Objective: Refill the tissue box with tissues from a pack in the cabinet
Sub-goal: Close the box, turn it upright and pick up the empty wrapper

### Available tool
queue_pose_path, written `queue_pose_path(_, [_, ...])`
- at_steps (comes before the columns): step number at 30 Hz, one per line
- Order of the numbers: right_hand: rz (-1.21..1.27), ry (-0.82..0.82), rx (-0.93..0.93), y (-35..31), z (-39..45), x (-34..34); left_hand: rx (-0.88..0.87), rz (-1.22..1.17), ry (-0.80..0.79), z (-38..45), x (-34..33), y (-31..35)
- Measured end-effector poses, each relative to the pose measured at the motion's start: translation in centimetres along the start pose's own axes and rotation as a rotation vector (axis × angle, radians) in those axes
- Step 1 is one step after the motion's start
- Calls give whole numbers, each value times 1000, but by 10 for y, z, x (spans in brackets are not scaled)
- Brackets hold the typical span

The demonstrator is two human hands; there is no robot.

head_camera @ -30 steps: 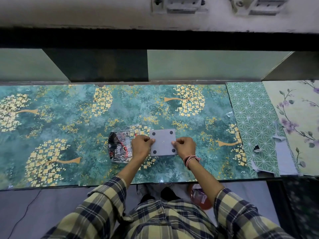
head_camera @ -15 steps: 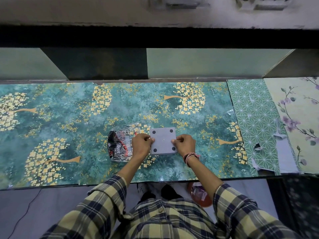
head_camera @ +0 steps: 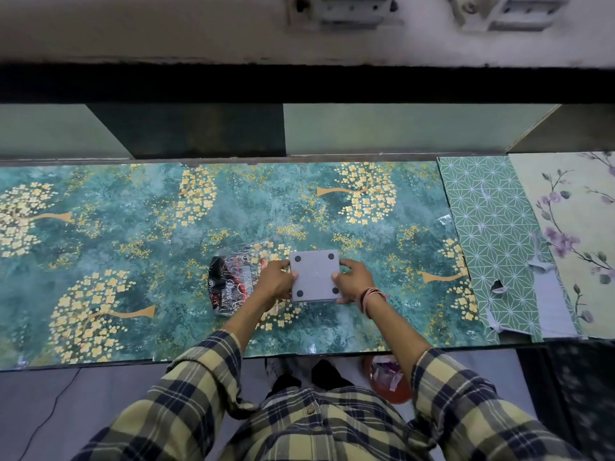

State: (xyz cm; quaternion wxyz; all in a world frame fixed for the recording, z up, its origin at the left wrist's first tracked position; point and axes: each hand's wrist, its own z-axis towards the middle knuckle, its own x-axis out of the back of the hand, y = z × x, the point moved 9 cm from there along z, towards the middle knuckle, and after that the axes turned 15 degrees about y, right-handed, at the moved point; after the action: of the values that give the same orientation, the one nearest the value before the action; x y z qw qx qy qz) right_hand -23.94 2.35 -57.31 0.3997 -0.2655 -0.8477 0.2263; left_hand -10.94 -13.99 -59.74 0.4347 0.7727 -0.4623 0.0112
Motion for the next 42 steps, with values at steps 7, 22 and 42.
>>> queue_pose_path(7, [788,-104,-265,-12,2,12,-88,-529,107,-23,24,24])
queue_pose_path(22, [641,-176,126,-43,-4,21,-96,-242,-268,-26,15,44])
queue_pose_path(42, [541,-221,-83,8,20,-16,273,-465,-9,-18,-4,-28])
